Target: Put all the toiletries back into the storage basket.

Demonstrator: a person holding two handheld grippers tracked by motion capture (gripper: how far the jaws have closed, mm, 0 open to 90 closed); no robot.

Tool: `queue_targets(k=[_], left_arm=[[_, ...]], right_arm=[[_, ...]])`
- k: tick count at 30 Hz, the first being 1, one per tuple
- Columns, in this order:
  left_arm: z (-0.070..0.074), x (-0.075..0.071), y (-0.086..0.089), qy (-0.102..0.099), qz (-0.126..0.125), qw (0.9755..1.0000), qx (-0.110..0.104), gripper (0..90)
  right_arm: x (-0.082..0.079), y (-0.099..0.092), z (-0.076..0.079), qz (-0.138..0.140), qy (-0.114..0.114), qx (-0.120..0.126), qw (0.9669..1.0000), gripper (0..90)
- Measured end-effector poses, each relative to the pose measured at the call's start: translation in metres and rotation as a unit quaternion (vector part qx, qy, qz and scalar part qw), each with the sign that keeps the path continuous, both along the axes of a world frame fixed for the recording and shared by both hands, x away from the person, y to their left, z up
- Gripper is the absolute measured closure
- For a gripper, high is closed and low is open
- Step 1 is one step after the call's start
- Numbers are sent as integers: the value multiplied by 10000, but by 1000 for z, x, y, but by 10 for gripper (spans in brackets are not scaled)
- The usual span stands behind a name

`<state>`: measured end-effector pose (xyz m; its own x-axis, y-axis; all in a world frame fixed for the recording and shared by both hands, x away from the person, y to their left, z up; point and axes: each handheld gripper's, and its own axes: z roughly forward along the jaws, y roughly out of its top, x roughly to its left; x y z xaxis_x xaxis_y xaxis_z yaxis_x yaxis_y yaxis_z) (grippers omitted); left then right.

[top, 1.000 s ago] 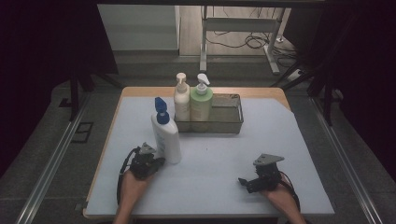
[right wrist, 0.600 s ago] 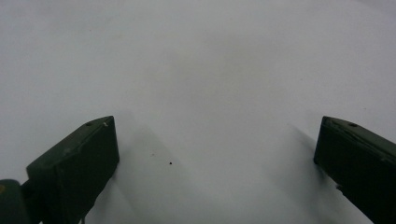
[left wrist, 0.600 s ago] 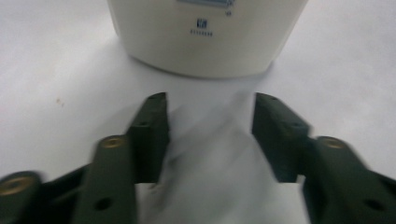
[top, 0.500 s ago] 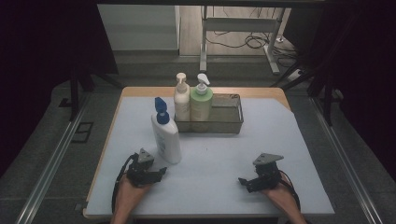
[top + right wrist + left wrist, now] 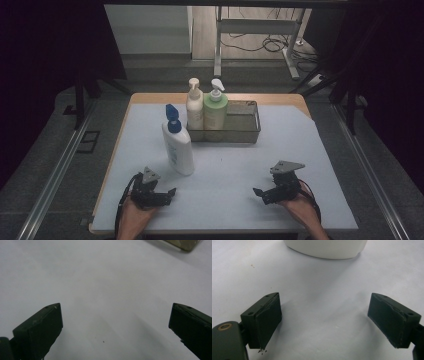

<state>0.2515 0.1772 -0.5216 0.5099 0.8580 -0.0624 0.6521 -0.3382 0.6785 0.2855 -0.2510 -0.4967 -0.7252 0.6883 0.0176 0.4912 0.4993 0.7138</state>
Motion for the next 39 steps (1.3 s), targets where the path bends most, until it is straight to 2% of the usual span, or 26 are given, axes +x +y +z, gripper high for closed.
queue_targets(k=[3, 13, 20, 24, 29, 39], left_arm=[[-1, -1, -3, -66, -29, 9999, 140, 115], [-2, -2, -3, -112, -18, 9998, 151, 115], [-2, -2, -3, -114, -4, 9998, 133, 115], [-2, -2, -3, -114, -5, 9999, 130, 115], [-2, -2, -3, -116, -24, 9998, 141, 115], [-2, -2, -3, -118, -24, 9998, 152, 116]], right_arm=[[1, 4, 6, 46, -29, 89, 9999, 0], [8, 32, 25, 369, -98, 166, 9991, 0], [13, 53, 39, 562, -261, 196, 9979, 0], [16, 65, 44, 655, -276, 238, 9972, 0], [20, 81, 48, 698, -193, 342, 9968, 0], [27, 106, 50, 763, -153, 402, 9962, 1]])
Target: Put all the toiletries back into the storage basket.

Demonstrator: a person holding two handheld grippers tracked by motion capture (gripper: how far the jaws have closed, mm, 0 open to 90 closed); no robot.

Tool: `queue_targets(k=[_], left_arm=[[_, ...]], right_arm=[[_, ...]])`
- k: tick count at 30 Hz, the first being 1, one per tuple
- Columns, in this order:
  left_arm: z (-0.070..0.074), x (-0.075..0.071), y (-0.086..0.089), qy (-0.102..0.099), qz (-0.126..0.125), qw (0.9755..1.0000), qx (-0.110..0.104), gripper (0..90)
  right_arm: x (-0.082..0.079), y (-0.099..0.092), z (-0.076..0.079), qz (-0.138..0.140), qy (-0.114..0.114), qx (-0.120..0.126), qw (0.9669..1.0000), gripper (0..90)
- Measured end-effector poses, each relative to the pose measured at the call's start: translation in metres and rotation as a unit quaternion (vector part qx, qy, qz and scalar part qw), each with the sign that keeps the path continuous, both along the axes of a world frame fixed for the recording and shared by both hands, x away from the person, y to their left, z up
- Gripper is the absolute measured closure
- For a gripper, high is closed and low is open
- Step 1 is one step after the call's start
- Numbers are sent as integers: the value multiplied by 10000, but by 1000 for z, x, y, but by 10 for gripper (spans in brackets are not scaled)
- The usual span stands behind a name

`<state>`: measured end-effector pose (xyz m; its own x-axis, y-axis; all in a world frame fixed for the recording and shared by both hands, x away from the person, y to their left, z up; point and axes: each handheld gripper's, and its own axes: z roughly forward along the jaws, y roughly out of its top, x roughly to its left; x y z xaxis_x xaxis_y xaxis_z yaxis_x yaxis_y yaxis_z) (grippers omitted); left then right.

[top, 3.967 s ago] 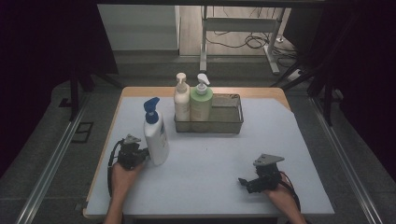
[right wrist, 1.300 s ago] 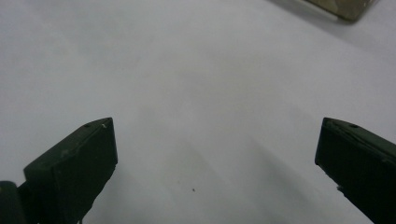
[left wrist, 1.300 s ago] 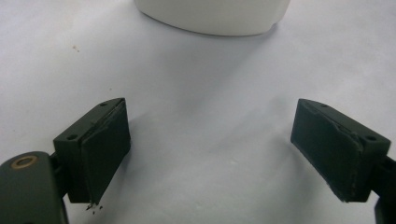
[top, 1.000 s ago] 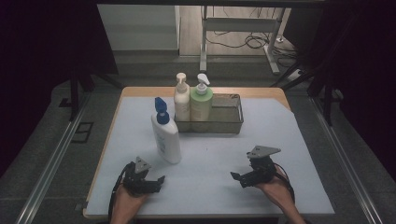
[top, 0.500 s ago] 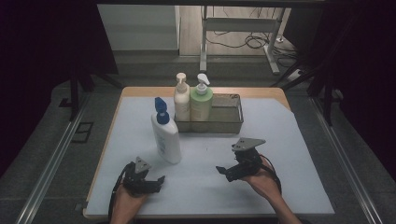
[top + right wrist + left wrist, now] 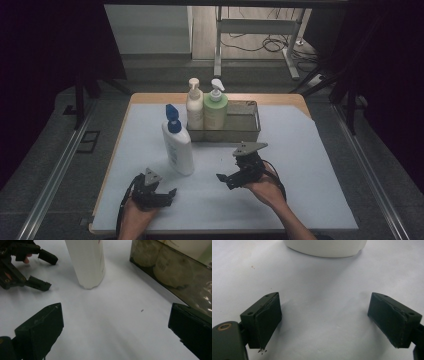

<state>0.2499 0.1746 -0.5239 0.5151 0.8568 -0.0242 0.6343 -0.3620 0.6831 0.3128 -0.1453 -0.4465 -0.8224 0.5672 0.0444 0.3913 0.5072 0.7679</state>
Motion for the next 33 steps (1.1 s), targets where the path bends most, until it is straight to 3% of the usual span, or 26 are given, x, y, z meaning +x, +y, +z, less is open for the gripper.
queue_targets(k=[16, 33], left_arm=[[0, 0, 0, -9, 18, 10000, -27, 116], [0, 0, 0, -4, 17, 10000, -27, 116]], right_arm=[[8, 44, 10, 93, -129, 104, 9998, 19], [20, 88, 20, 7, -208, 245, 9995, 65]])
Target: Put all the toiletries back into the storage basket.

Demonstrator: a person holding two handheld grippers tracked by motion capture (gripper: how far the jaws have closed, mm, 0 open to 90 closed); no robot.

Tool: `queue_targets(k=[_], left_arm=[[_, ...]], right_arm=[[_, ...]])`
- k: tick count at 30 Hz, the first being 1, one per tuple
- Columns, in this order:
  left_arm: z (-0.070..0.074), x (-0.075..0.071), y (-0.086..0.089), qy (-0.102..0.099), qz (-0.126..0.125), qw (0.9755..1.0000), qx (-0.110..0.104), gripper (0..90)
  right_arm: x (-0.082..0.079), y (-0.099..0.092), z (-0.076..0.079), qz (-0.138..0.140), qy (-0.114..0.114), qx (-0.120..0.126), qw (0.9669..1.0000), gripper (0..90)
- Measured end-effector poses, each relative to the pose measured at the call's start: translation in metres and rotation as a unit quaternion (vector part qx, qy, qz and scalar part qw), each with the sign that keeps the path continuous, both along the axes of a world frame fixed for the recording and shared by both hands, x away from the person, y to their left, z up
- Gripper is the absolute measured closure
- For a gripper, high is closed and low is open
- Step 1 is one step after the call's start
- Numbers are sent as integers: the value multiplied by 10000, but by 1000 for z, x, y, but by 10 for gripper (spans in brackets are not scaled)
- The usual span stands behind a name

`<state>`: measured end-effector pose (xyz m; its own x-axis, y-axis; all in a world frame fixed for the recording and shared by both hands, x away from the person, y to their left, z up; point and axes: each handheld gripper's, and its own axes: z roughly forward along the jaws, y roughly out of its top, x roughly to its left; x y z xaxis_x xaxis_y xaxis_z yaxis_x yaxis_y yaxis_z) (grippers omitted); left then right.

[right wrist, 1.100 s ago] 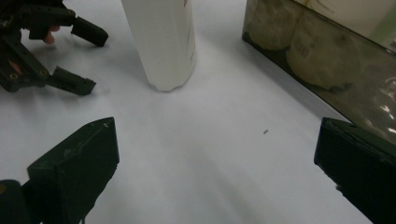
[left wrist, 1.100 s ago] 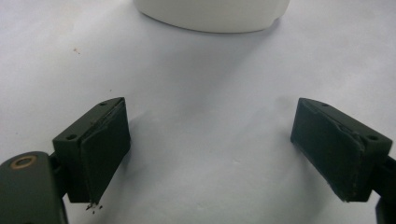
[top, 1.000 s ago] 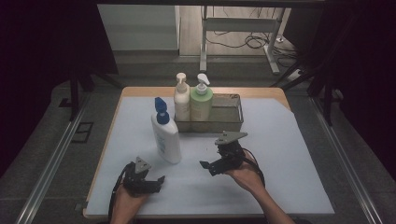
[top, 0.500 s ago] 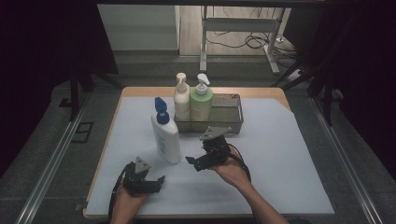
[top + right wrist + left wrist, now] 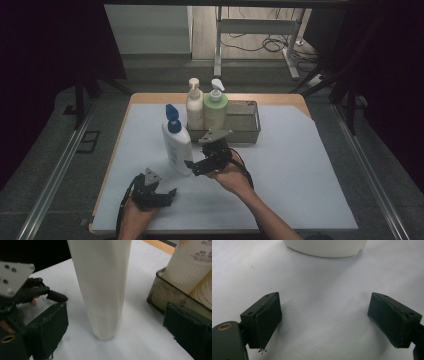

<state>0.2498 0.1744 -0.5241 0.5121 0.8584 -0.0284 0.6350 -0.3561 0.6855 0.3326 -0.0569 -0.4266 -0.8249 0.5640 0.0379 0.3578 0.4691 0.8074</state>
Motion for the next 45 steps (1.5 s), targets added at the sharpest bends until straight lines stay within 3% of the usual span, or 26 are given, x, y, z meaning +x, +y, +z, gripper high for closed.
queue_targets(k=[14, 25, 35, 45], left_arm=[[0, 0, 0, -1, -3, 10000, 3, 116], [0, 0, 0, 1, -2, 10000, -1, 116], [0, 0, 0, 4, -1, 10000, -2, 116], [0, 0, 0, 0, 3, 10000, -7, 116]], right_arm=[[11, 33, 3, -83, 53, 13, 10000, 132], [19, 54, -1, -253, -38, -41, 9997, 187], [22, 62, -1, -251, -74, 10, 9997, 362], [19, 63, 2, -293, -113, -201, 9993, 393]])
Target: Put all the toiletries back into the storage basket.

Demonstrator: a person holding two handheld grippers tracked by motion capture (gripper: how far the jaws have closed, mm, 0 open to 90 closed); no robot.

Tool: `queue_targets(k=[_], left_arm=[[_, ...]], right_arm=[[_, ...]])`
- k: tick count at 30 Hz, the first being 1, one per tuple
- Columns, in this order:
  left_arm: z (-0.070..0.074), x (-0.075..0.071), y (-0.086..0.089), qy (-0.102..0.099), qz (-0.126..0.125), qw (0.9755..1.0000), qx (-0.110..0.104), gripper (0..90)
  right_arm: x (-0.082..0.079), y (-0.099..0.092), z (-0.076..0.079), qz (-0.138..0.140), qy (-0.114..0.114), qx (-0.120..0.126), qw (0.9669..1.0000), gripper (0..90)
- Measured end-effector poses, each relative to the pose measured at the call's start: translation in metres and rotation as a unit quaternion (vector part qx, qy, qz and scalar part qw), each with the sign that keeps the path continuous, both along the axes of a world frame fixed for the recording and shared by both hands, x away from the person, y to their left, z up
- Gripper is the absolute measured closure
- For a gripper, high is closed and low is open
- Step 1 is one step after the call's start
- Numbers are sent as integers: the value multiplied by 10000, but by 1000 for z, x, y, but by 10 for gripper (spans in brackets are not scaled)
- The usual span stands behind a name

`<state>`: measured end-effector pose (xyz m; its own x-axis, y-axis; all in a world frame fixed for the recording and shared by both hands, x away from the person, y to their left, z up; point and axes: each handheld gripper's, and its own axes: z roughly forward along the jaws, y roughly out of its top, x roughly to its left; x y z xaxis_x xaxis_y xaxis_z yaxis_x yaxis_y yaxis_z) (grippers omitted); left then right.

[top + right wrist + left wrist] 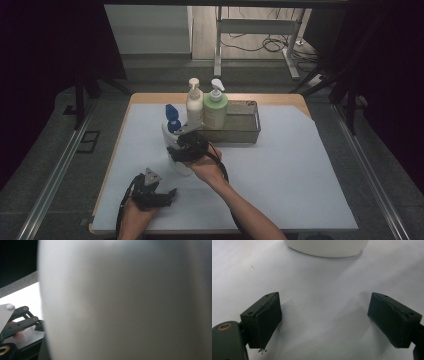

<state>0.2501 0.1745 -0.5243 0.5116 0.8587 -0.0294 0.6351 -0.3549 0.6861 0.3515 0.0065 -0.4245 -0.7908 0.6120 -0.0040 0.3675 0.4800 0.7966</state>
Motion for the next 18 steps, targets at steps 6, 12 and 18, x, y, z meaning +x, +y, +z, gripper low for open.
queue_targets(k=[6, 12, 18], left_arm=[[0, 0, 0, 6, 5, 10000, -2, 116], [0, 0, 0, 5, -8, 10000, 12, 116], [0, 0, 0, 7, -8, 10000, 9, 116]], right_arm=[[-4, -5, 5, 104, 67, -105, 9999, 395], [-9, -17, 12, 178, 46, -116, 9998, 397], [-14, -35, 22, 234, 76, -69, 9997, 397]])
